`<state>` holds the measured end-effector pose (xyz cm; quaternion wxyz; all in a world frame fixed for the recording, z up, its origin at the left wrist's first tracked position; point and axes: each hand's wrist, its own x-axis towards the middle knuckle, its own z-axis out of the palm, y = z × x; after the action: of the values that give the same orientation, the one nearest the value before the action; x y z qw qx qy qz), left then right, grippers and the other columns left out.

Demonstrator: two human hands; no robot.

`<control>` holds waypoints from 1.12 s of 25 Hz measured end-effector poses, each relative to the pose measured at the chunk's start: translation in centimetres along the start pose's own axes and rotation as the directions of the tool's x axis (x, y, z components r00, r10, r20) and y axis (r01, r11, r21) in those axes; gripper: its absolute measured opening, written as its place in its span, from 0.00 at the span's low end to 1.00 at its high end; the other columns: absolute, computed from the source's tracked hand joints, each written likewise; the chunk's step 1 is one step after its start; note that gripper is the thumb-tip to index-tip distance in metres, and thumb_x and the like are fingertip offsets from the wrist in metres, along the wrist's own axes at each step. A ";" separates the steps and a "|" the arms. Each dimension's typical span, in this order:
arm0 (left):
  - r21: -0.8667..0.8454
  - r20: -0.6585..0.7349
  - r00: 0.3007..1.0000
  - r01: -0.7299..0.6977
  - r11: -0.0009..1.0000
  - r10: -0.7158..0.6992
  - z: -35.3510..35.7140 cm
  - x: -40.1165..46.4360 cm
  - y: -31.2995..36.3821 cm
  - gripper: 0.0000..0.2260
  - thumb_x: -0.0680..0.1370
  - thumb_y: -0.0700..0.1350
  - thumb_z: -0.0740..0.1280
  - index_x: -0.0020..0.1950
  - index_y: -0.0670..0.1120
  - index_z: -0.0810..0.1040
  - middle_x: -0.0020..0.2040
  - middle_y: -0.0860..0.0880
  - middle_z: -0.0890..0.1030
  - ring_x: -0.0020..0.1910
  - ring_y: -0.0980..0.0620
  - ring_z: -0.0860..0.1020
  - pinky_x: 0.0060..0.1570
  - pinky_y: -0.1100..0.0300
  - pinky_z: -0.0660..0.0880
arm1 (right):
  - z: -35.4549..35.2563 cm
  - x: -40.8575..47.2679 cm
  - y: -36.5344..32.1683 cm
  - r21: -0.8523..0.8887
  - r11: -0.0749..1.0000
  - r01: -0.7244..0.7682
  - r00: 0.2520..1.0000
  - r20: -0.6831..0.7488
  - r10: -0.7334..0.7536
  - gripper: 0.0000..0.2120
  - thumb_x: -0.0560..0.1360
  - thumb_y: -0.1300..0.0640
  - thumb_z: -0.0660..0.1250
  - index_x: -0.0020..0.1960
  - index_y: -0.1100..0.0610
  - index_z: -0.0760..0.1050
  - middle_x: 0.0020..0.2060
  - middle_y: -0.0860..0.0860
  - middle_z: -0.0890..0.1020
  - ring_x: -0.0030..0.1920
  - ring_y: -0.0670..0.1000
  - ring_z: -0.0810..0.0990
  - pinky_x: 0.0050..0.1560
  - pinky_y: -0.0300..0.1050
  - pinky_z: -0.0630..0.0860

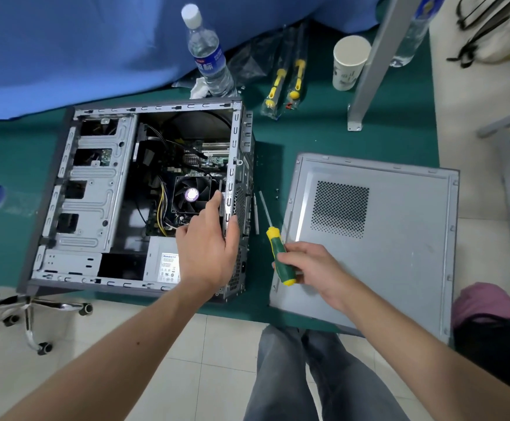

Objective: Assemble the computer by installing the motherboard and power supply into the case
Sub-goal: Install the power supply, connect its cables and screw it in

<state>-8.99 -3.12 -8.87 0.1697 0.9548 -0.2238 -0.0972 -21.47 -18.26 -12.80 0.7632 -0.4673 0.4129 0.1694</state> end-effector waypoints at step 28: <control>0.027 0.054 0.999 -0.006 1.000 0.005 -0.2 0.6 -0.1 0.28 0.80 0.59 0.45 0.78 0.49 0.57 0.52 0.50 0.78 0.54 0.47 0.75 0.60 0.43 0.66 | -4.2 -3.4 8.9 -0.994 0.105 0.000 0.991 -0.014 -0.132 0.07 0.79 0.50 0.65 0.50 0.51 0.67 0.51 0.48 0.74 0.53 0.51 0.75 0.49 0.45 0.69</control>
<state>-8.40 -3.26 -8.81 0.1507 0.9535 -0.2323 -0.1195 -31.27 -16.89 -16.15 0.2414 -0.8828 0.2099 0.3440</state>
